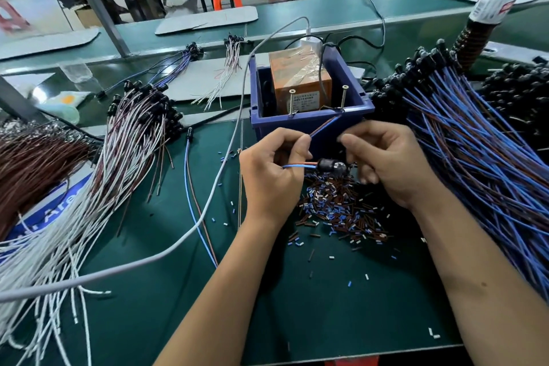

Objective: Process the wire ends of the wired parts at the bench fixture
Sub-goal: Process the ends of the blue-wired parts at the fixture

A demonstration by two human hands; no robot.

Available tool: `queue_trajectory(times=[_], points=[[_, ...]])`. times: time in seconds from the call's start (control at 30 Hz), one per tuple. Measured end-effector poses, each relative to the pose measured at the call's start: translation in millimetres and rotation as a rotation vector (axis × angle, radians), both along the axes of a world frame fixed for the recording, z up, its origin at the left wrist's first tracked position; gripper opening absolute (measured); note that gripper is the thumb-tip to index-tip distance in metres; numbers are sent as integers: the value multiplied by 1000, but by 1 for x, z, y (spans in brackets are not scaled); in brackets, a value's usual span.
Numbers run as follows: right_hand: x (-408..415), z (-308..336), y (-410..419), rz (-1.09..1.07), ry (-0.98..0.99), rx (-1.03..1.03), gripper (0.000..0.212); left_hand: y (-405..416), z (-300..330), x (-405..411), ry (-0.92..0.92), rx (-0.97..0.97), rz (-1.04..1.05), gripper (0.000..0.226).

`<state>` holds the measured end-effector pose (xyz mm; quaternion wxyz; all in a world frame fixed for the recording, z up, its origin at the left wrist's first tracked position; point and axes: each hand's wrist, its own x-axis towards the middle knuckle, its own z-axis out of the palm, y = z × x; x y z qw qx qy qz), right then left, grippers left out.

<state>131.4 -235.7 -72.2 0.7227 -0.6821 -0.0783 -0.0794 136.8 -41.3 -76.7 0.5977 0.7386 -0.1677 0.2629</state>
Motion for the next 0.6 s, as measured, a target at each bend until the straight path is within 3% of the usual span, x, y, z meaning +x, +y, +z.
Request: queue_trajectory(times=[0.23, 0.47, 0.6], points=[[-5, 5, 26, -10, -50, 82, 8, -10, 1, -9, 30, 6, -113, 13], [-8, 8, 33, 20, 6, 195, 9, -13, 1, -12, -10, 31, -37, 12], [-9, 13, 32, 38, -28, 279, 13, -9, 4, -15, -62, -31, 144, 16]])
